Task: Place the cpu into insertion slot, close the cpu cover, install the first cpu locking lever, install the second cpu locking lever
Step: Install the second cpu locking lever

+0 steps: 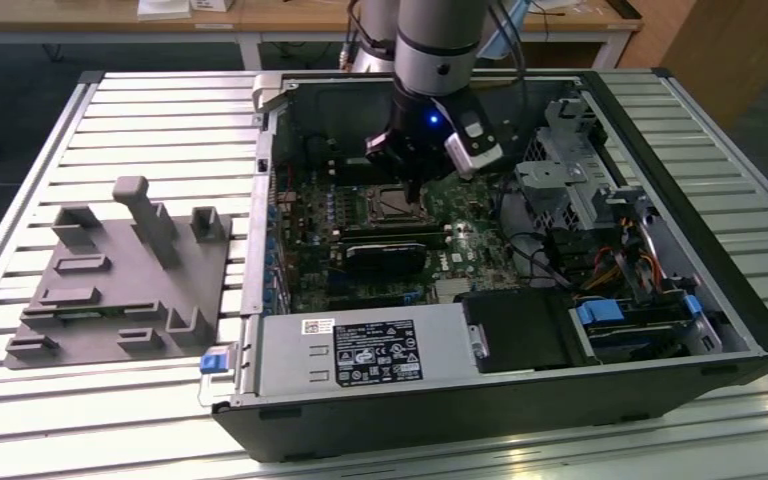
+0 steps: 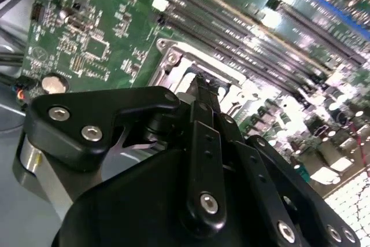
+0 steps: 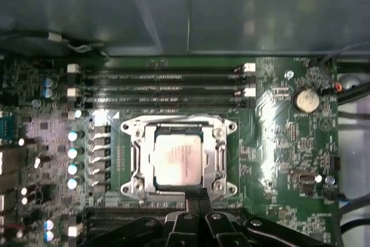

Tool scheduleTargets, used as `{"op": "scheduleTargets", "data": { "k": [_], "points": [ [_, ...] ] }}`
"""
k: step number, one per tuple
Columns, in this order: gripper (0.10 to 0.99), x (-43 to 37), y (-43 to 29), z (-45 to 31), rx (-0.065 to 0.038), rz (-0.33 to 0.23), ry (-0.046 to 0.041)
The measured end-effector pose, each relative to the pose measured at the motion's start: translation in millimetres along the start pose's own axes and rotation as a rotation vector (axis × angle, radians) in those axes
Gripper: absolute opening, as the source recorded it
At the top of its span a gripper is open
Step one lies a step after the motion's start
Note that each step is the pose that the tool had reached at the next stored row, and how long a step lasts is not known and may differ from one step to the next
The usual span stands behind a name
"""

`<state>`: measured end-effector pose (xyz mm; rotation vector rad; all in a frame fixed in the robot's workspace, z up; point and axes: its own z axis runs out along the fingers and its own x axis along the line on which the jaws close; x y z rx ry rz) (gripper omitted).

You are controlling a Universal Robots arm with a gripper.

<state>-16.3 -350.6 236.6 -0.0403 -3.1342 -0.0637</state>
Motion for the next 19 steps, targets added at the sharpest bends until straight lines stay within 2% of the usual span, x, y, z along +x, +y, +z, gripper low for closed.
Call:
{"op": "scheduleTargets", "data": {
  "k": [4,19],
  "points": [
    [0.106,-0.1,-3.3,0.4,-0.002,0.0,0.0028],
    [0.106,-0.3,-7.8,1.3,-0.002,0.0,0.0039]
  ]
}}
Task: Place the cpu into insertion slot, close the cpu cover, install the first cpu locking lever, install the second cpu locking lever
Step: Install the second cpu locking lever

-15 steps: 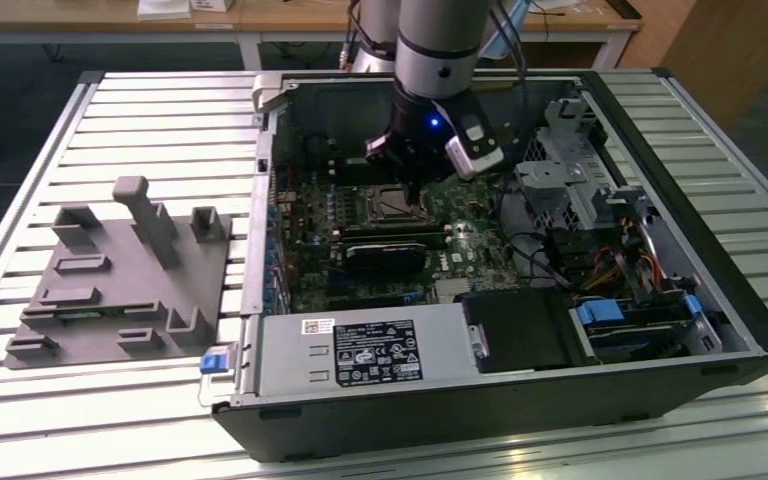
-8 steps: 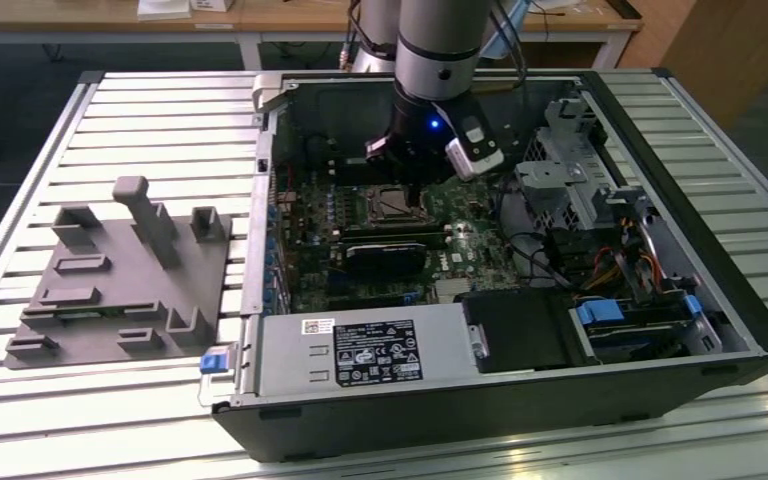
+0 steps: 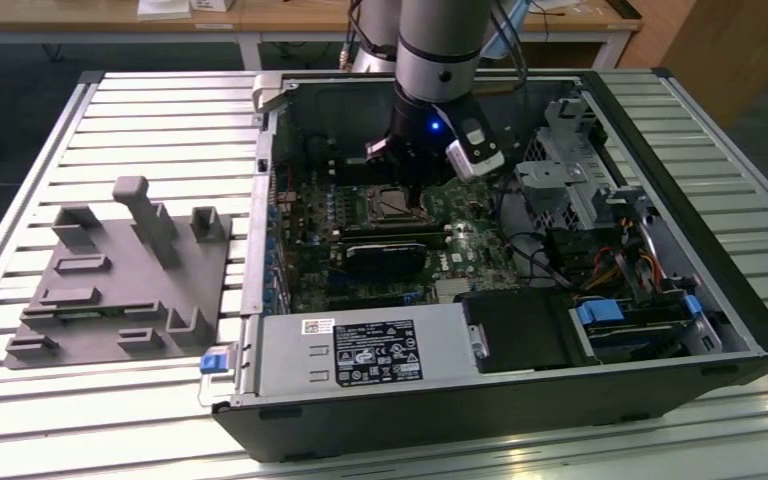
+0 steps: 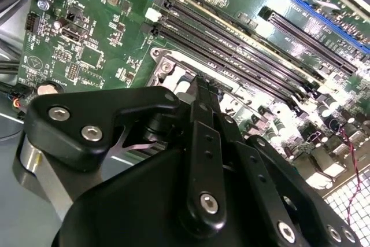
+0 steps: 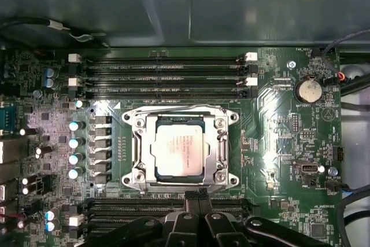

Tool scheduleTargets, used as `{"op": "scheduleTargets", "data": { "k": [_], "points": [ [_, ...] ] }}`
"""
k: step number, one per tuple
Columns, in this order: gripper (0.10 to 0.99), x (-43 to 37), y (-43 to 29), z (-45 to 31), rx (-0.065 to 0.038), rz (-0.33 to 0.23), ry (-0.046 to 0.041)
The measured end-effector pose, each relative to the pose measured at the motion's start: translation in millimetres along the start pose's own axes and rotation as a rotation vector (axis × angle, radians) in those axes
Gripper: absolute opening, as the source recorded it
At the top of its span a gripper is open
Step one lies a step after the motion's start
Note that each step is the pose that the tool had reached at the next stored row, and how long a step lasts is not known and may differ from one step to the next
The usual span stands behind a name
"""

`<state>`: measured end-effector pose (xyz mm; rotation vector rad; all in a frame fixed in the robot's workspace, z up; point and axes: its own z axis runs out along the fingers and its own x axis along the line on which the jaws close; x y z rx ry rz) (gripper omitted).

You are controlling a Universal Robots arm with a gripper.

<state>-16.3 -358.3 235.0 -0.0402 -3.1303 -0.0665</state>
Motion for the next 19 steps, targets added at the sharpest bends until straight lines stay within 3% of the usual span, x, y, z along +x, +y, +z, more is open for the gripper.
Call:
{"op": "scheduleTargets", "data": {
  "k": [4,14,19],
  "points": [
    [0.106,-0.1,-2.1,0.0,0.0,0.001,0.0112],
    [0.106,-0.1,-3.4,-0.1,0.0,0.001,0.0132],
    [0.106,-0.2,-5.9,-0.3,0.0,0.001,0.0245]
  ]
}}
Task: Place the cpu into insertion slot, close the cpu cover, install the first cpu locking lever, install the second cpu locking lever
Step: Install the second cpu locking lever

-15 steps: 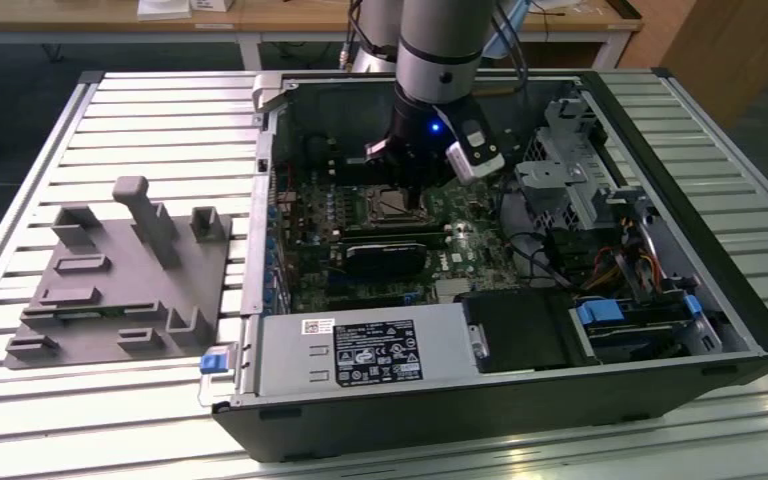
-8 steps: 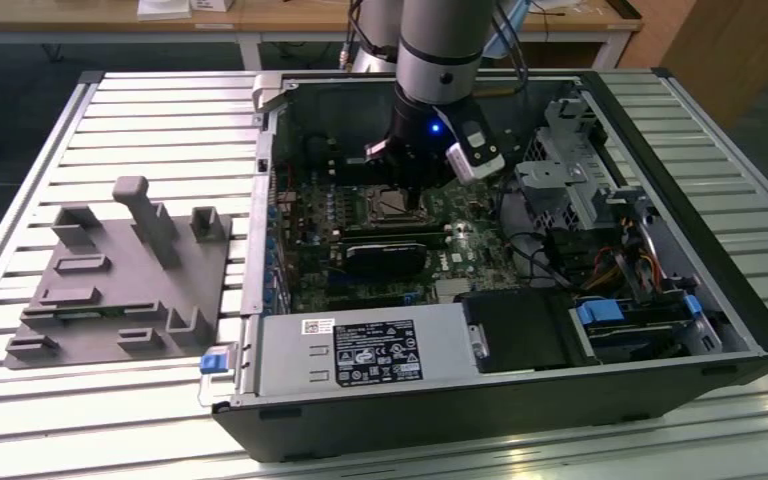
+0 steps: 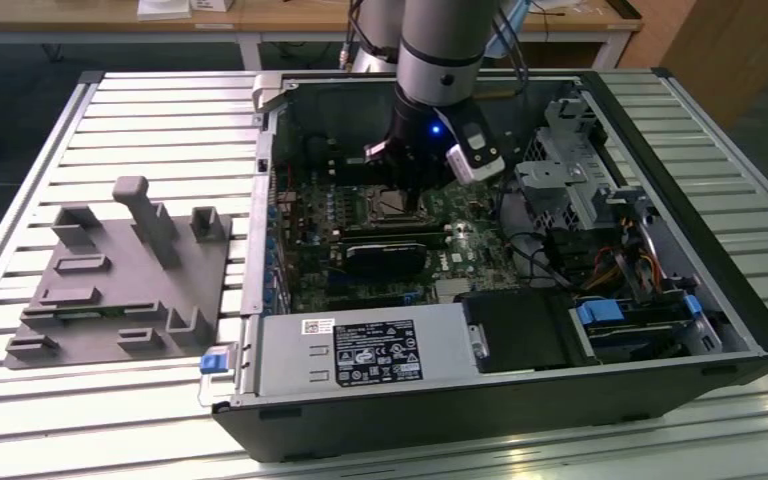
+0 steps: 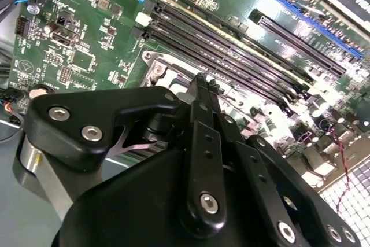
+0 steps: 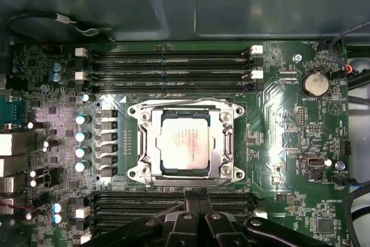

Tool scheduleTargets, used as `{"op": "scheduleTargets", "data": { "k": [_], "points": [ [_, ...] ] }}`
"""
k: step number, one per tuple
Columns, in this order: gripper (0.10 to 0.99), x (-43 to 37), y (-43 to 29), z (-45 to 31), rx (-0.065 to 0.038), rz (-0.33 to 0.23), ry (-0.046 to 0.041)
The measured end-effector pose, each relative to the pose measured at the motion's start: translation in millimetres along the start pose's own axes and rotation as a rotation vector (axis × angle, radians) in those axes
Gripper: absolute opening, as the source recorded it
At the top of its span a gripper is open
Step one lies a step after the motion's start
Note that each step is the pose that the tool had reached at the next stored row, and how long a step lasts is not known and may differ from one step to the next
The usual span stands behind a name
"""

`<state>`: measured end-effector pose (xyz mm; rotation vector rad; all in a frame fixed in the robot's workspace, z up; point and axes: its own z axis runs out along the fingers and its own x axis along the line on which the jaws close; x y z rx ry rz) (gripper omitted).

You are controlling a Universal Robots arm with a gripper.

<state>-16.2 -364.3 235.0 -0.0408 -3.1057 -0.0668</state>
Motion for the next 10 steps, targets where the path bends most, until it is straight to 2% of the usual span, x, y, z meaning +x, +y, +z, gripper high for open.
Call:
{"op": "scheduleTargets", "data": {
  "k": [6,10],
  "points": [
    [0.106,0.3,-6.0,0.3,0.0,0.0,0.0051],
    [0.106,7.9,-6.3,1.4,-0.001,0.0,0.0053]
  ]
}}
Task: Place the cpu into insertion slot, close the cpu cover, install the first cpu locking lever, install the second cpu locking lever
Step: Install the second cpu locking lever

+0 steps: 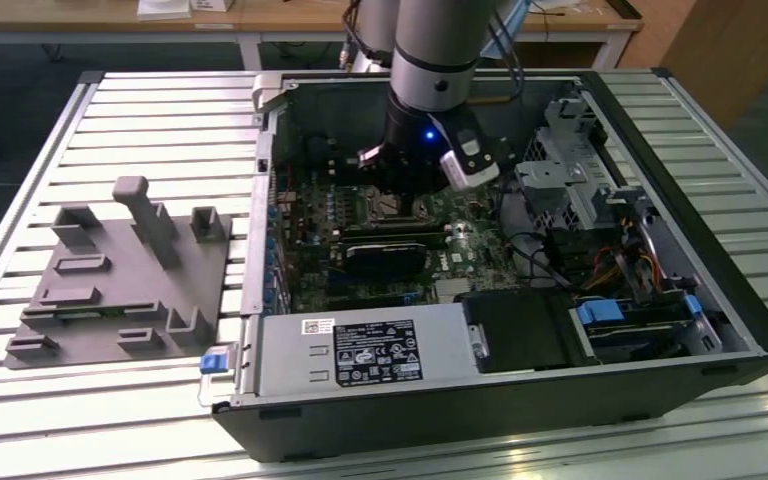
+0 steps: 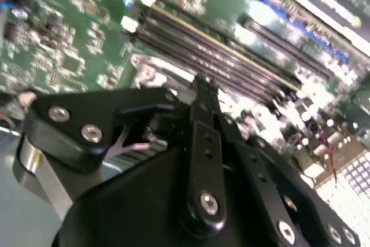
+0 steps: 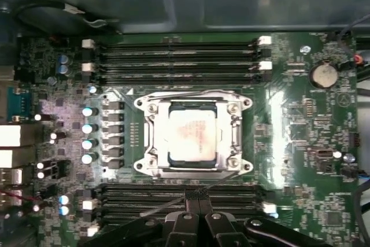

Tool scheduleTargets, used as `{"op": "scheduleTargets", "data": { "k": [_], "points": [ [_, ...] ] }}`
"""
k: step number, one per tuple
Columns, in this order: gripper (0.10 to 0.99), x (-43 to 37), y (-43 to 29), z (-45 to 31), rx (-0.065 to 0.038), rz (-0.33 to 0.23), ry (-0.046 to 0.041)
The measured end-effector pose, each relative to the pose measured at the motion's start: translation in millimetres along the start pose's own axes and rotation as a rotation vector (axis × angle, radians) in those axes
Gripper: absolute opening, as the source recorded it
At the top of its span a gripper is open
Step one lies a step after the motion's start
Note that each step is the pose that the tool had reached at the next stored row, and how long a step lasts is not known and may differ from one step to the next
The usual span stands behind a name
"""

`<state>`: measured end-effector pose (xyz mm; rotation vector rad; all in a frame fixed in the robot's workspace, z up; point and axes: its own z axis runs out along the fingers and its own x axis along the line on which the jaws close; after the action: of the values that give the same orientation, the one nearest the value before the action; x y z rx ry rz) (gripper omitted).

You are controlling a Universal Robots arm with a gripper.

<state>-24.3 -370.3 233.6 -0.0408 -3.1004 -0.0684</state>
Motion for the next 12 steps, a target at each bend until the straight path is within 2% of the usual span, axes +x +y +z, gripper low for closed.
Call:
{"op": "scheduleTargets", "data": {
  "k": [3,12],
  "points": [
    [0.106,5.2,-0.2,1.0,0.0,0.0,0.0],
    [0.106,6.1,-0.3,4.2,-0.001,0.0,0.0]
  ]
}}
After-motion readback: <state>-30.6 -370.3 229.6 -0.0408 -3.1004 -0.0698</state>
